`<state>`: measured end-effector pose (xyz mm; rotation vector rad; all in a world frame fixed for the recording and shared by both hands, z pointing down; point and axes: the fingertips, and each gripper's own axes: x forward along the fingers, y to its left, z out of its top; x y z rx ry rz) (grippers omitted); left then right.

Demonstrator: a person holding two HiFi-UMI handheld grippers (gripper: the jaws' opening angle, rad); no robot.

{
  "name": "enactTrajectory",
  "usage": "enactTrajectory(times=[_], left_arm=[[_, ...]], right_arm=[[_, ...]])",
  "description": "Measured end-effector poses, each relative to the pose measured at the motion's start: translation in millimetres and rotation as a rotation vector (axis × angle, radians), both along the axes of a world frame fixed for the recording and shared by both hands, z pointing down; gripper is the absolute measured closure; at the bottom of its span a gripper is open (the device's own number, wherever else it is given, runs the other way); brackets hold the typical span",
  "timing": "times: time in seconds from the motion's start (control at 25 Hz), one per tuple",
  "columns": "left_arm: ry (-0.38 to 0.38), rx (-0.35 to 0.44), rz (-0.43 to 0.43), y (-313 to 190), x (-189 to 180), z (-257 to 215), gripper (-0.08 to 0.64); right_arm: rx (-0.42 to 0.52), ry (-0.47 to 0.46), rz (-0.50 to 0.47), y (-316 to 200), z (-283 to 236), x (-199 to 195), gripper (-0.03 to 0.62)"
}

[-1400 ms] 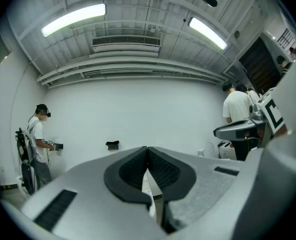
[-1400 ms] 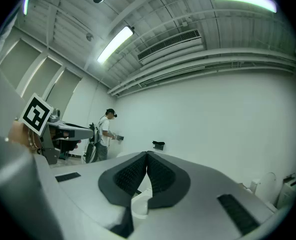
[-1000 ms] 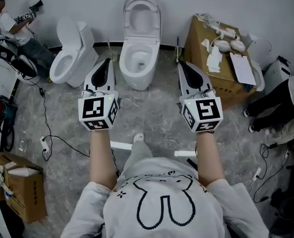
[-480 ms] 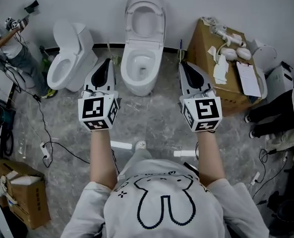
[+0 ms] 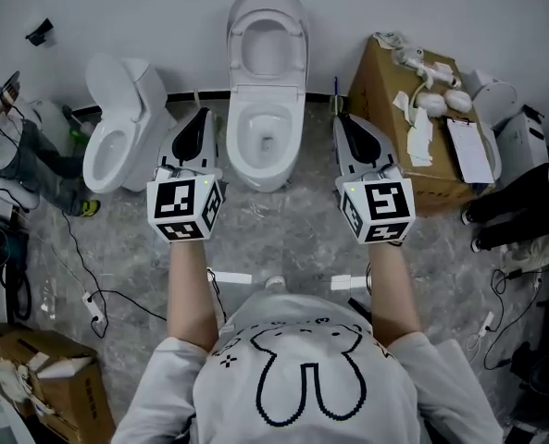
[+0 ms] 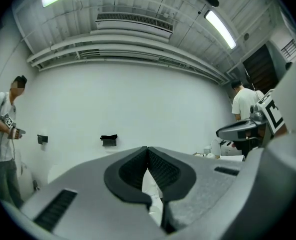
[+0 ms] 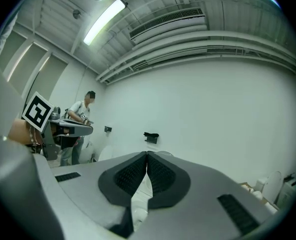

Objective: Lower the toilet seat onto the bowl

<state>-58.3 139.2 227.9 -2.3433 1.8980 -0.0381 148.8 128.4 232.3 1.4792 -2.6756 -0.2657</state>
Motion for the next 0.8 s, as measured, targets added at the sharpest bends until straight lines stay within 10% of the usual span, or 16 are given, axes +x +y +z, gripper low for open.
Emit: enactTrajectory(times=[0.8], left_arm=[[0.030,-0.022,-0.001,-56,-46,20,0.551]], right_arm=[[-0.034,0.007,0.003,-53,25,-41,0.565]])
